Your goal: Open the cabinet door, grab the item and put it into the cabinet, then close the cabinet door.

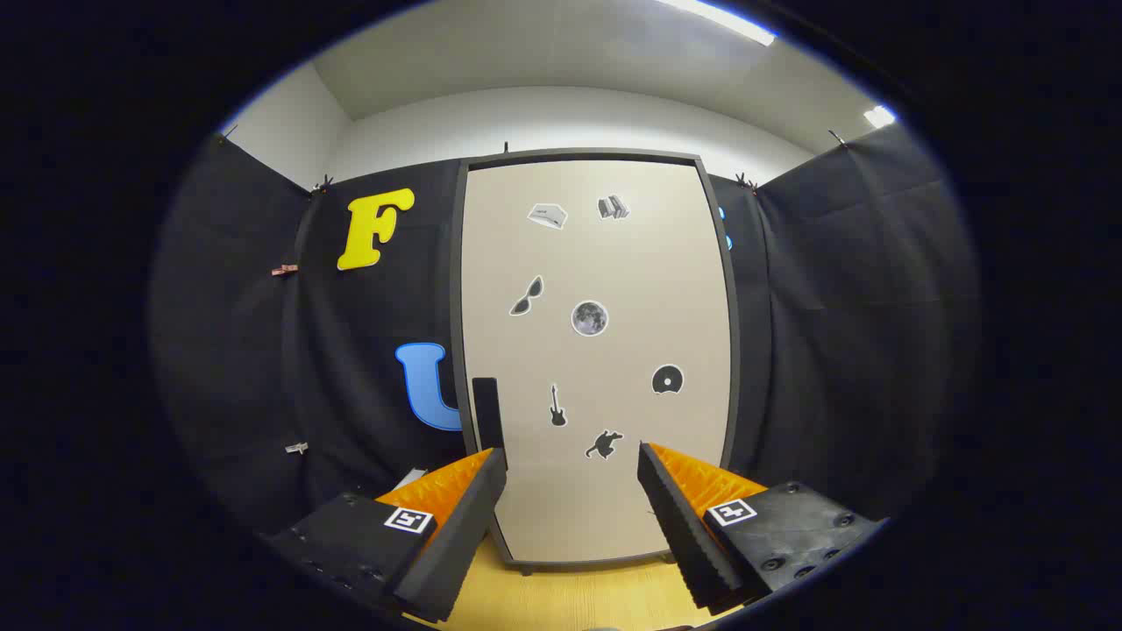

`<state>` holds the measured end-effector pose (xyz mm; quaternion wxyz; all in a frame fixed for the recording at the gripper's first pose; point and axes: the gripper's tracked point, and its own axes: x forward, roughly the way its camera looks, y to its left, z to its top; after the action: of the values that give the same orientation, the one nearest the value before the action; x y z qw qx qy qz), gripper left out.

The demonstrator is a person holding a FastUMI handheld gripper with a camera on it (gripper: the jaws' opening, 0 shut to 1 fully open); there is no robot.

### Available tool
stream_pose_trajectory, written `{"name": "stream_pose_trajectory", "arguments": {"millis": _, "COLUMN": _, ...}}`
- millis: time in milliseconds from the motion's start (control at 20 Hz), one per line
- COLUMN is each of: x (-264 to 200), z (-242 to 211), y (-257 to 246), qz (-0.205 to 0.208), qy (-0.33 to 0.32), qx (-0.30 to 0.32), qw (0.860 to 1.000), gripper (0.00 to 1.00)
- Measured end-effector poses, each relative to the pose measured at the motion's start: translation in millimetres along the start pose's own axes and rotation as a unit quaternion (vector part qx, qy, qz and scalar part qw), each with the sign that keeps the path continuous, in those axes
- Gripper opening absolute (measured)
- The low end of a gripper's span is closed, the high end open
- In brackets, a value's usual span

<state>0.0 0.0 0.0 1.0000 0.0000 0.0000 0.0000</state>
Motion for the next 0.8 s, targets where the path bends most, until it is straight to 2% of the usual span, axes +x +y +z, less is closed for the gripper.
{"name": "stream_pose_trajectory", "arguments": {"millis": 800, "x": -7.6, "z": -3.7, "y": 4.9, "qz": 0.000, "qy": 0.006, "qx": -0.006, "qw": 1.000, "gripper": 0.97}}
